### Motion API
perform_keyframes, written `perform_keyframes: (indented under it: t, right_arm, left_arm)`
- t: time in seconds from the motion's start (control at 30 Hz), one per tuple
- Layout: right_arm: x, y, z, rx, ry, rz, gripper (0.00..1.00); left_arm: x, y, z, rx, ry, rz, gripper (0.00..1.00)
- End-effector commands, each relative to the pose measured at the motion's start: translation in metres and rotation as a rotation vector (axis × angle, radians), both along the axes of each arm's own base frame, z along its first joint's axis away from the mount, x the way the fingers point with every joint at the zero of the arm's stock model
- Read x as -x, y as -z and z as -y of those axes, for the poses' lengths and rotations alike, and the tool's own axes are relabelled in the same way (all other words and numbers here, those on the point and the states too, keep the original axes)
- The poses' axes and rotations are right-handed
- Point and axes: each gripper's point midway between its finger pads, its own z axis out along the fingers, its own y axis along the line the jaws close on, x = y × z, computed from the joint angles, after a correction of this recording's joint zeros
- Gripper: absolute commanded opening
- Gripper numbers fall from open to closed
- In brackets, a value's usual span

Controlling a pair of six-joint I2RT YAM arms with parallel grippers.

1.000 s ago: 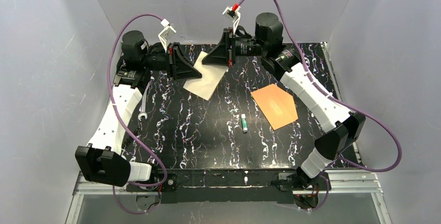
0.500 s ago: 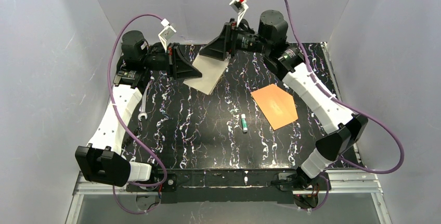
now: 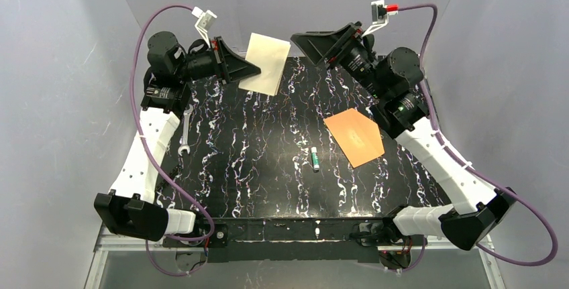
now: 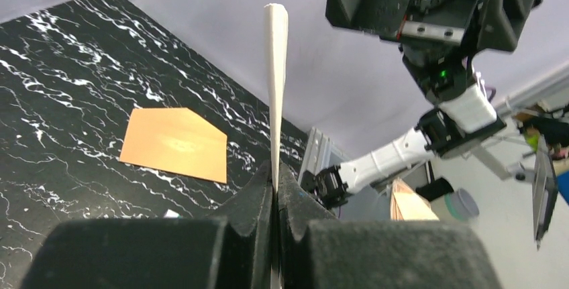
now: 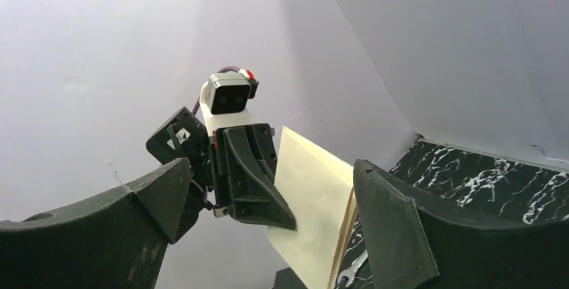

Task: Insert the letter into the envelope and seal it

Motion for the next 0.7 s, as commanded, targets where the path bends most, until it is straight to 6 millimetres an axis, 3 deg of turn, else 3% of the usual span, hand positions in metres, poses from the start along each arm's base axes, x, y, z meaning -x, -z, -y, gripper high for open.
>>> perform_keyframes:
  t: [0.0,0.03,0.13,0.3,0.47,0.57,0.67]
  right_arm:
    - [-0.013,0.008,-0.003,-0.041,0.016,-0.079,0.98]
    - [-0.021,0.016,-0.001,-0.002,0.062,-0.109,0.96]
    - [-0.057,0.083,0.028,0.24,0.32,-0.307,0.91]
    - [-0.093,0.202,0.116,0.556,0.626,-0.607,0.87]
    - [-0.097,0.312,0.198,0.724,0.645,-0.923,0.82]
    - [-0.093,0.353,0.247,0.81,0.718,-1.032,0.87]
    - [-0.093,0.389,0.272,0.822,0.706,-1.107,0.89]
  left_arm:
    - [-0.004,-0.034,-0.005,0.063,-0.128,0.005,0.0]
    - [-0.007,-0.032,-0.006,0.06,-0.15,0.008,0.0]
    - [-0.02,-0.016,-0.013,0.028,-0.247,-0.008,0.0]
    - [-0.028,0.037,-0.026,-0.071,-0.352,-0.096,0.0]
    - [-0.021,0.062,-0.028,-0.124,-0.342,-0.129,0.0]
    - [-0.019,0.076,-0.029,-0.152,-0.344,-0.163,0.0]
    - [-0.018,0.09,-0.026,-0.143,-0.327,-0.2,0.0]
